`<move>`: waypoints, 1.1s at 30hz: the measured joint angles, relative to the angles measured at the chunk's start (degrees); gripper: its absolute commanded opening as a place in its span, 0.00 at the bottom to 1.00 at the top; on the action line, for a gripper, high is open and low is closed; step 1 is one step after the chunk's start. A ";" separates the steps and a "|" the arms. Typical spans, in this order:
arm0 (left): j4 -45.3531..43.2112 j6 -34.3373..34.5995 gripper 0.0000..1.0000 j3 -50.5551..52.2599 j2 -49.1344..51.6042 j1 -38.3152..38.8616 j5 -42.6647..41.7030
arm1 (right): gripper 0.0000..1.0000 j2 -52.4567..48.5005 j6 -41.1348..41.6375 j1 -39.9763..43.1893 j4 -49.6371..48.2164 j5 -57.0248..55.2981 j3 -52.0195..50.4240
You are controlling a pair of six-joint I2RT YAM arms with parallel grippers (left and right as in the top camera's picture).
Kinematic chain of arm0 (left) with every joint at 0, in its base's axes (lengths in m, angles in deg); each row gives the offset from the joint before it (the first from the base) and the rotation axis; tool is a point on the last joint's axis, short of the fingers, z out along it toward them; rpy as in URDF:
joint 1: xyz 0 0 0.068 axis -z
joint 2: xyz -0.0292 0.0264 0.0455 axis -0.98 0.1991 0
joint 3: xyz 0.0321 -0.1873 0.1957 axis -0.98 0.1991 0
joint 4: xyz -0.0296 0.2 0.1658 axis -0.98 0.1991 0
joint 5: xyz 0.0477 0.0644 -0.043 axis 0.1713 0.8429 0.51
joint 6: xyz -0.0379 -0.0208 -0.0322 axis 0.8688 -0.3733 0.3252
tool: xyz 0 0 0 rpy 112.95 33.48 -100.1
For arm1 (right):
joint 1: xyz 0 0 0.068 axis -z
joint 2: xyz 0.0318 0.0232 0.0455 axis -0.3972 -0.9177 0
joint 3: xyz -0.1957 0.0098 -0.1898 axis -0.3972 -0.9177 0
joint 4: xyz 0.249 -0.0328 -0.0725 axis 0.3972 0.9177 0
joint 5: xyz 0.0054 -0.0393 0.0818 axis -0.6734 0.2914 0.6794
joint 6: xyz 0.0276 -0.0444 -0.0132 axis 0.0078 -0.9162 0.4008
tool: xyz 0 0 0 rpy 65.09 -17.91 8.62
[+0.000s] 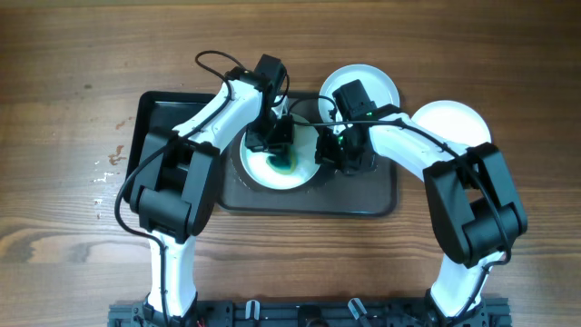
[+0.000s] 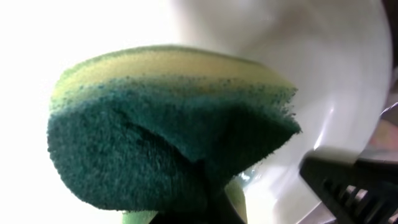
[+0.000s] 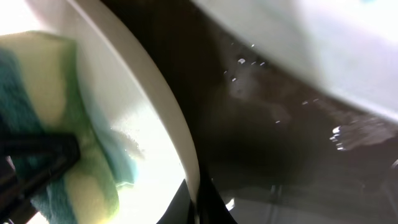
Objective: Clean dirty plates on tray and stack at the side
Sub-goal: 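Scrub the second plate with the sponge while the right gripper holds it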
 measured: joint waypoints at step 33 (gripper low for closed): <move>4.33 -0.28 0.04 -0.26 0.07 0.83 0.09 | 0.04 -0.35 -0.26 -0.09 -0.24 0.92 0.11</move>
